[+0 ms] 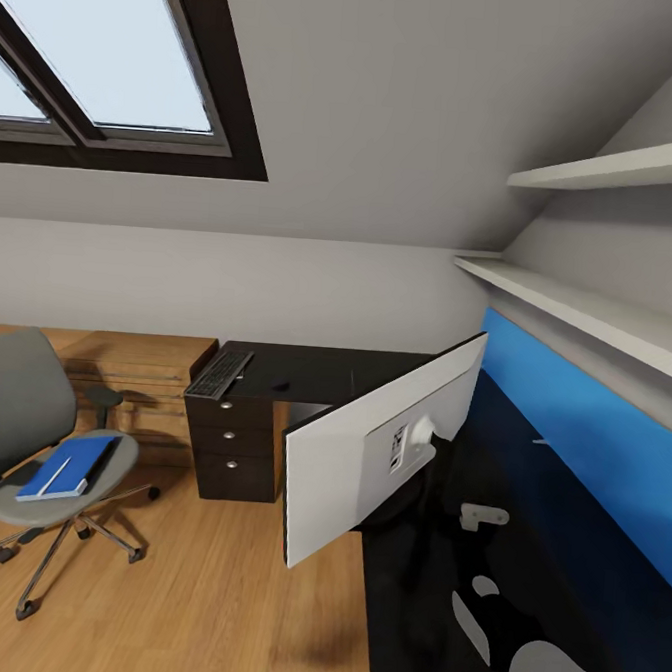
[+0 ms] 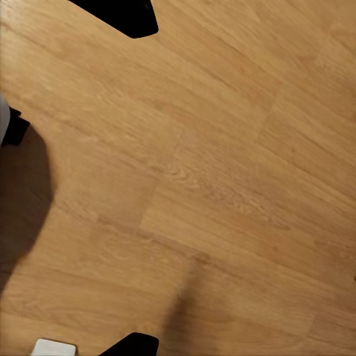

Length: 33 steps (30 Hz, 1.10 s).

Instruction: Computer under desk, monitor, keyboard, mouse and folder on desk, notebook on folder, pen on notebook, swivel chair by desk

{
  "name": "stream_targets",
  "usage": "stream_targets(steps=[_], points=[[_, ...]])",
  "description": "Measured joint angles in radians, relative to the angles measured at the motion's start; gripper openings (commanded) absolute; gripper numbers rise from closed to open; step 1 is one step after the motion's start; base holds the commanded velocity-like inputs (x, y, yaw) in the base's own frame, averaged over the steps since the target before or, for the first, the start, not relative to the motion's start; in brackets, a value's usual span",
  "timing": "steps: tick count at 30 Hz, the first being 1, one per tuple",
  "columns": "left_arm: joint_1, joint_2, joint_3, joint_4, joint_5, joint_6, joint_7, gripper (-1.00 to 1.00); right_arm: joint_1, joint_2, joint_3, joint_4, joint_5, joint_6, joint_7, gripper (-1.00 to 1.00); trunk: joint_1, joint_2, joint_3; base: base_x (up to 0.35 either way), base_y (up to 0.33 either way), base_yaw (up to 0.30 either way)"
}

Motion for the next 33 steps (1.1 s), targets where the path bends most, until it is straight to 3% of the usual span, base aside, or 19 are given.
stream_targets(steps=[25,33], points=[[0.000,0.000,0.000,0.000,0.000,0.000,0.000,1.00,0.000,-0.001,0.000,-0.001,0.000,-0.001,0.000,1.00,0.000,0.000,0.000,0.002,0.000,0.000],[0.000,0.000,-0.001,0.000,0.000,0.000,0.000,1.00,0.000,-0.001,0.001,-0.001,0.001,-0.001,0.000,1.00,0.000,0.000,0.000,0.183,0.000,0.000]])
